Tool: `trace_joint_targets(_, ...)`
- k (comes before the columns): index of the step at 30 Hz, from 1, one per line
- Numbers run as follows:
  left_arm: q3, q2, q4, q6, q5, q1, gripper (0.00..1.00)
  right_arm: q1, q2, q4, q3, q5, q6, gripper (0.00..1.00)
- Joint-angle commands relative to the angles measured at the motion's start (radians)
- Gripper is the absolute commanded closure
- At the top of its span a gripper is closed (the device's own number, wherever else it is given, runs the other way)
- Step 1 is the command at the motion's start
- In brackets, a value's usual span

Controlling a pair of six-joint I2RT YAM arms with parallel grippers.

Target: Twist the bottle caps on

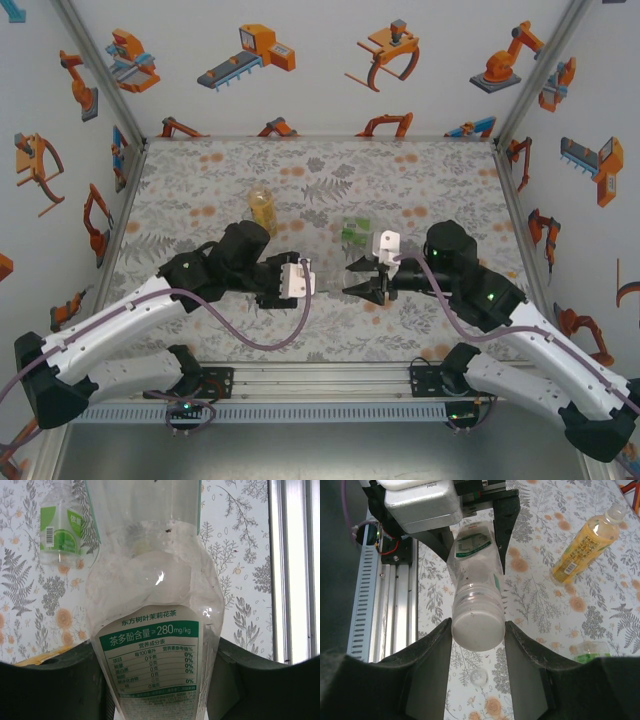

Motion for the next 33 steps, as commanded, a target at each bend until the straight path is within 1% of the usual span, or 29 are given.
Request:
trace_joint_targets(1,0.009,-0.021,-0.009,0.023,0.045,-0.005,1.00,0.000,0.012,0.016,0.007,0.005,0.009,0.85)
trace_joint_targets(8,0.010,-0.024,-0.013,0.026,0.052,-0.005,1.00,0.003,0.025,0.021,0.017,-0.046,0.007,0.85)
trace_joint_targets(11,0.010,-0.022,-0.013,0.027,0.051,-0.006,1.00,0.004,0.026,0.017,0.022,-0.047,0.007,0.85)
trace_joint_targets(24,0.015,-0.009,-0.021,0.028,0.018,-0.006,1.00,0.011,0.043,-0.050,0.074,-0.044,-0.016,0.93)
trace_joint_targets(33,0.016,-0.001,-0.023,0.028,0.018,-0.005,1.00,0.016,0.056,-0.061,0.091,-0.039,-0.028,0.95)
